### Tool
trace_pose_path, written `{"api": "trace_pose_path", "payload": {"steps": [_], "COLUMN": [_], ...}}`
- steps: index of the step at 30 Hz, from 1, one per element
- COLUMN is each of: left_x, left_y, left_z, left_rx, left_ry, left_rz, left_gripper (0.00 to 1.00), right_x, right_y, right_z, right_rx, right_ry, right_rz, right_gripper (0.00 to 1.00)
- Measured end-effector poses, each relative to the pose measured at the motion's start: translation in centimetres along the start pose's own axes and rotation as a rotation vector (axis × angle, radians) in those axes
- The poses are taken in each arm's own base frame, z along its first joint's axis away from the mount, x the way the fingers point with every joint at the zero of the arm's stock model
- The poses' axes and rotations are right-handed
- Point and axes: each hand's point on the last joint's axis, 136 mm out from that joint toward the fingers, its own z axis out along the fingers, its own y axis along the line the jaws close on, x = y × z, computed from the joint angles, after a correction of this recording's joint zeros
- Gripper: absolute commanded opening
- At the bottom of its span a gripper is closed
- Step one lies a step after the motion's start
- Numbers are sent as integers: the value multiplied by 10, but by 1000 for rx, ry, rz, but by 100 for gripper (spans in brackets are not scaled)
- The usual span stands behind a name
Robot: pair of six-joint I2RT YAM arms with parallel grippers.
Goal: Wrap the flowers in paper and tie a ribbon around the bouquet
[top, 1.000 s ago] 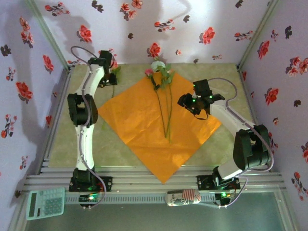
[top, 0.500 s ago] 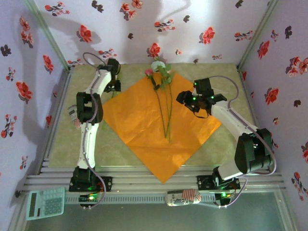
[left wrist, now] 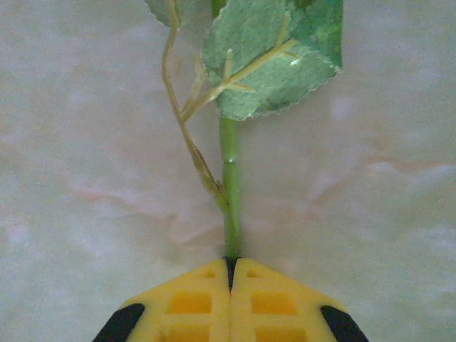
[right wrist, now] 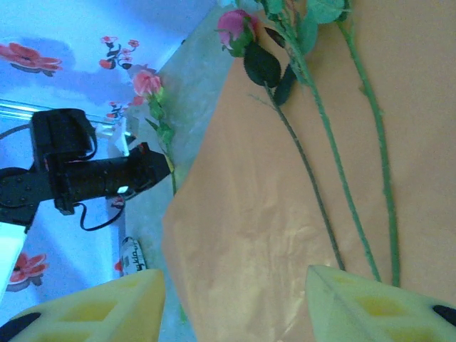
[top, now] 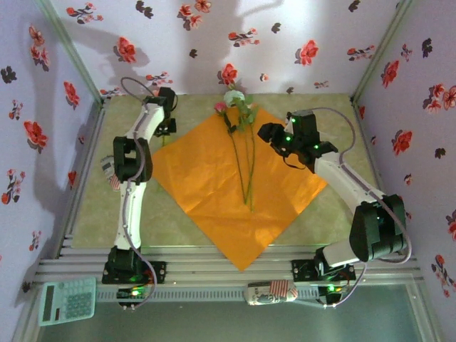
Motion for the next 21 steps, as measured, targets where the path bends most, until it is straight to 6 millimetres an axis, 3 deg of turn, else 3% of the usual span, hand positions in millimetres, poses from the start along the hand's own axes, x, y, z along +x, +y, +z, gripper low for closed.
{"api": "trace_pose_path", "payload": {"steps": [3,6,10,14,16,18,21], "left_x": [-1,-10,-26,-41,-46,-49,-46], "left_y": [24,51,86,108,110,97,49], "left_z": [-6,-28,-83,-144,-170,-192,-218], "left_rx": [-98,-193,-296,-334,-299,-195,63], "left_ry": [-11,-56,-151,-261,-305,-346,-368], "left_rz": [20,35,41,8,-19,-60,-104], "left_gripper": [0,0,0,0,0,0,0], "right_x": [-3,-5,-7,-7,-8,-11,-22], "right_y": [3,5,9,11,10,8,7], "right_z": [1,1,1,1,0,-4,-15], "right_rx": [-28,-43,-59,-66,-64,-59,-60], "right_ry": [-13,-21,-29,-29,-31,-39,-73], "right_rz": [5,11,14,14,16,21,25], "right_gripper": [56,56,56,55,56,56,57]}}
